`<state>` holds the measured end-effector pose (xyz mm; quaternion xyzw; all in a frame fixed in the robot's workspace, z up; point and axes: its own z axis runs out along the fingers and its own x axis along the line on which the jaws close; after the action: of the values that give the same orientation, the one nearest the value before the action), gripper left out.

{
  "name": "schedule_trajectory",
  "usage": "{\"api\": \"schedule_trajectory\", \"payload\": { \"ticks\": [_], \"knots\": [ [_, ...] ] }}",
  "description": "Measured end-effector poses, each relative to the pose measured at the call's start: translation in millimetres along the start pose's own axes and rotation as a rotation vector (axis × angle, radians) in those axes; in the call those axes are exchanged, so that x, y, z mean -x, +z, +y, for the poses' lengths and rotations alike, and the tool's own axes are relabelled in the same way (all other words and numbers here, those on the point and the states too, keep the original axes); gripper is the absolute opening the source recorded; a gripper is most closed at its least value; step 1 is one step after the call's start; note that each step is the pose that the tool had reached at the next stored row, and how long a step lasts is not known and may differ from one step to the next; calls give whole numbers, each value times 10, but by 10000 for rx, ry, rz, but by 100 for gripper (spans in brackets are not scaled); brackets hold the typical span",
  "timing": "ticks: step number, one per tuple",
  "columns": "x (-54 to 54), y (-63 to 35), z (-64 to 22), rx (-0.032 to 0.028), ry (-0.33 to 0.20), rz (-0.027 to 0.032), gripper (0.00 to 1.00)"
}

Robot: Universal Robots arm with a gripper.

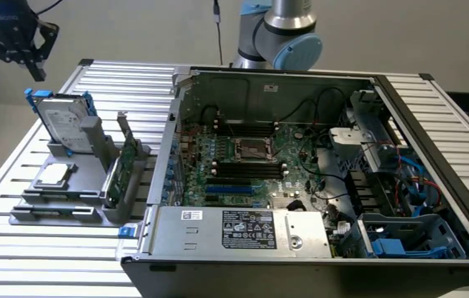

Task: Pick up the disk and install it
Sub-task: 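Pick up the disk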

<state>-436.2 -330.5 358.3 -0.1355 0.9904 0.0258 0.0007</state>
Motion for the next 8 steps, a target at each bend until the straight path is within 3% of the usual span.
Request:
{"api": "schedule_trajectory", "payload": {
  "ticks": [3, 8],
  "knots": [
    [0, 3, -1, -27, -465, 69, 11],
    [0, 7, 0, -121, -1171, 208, 11]
  ]
}}
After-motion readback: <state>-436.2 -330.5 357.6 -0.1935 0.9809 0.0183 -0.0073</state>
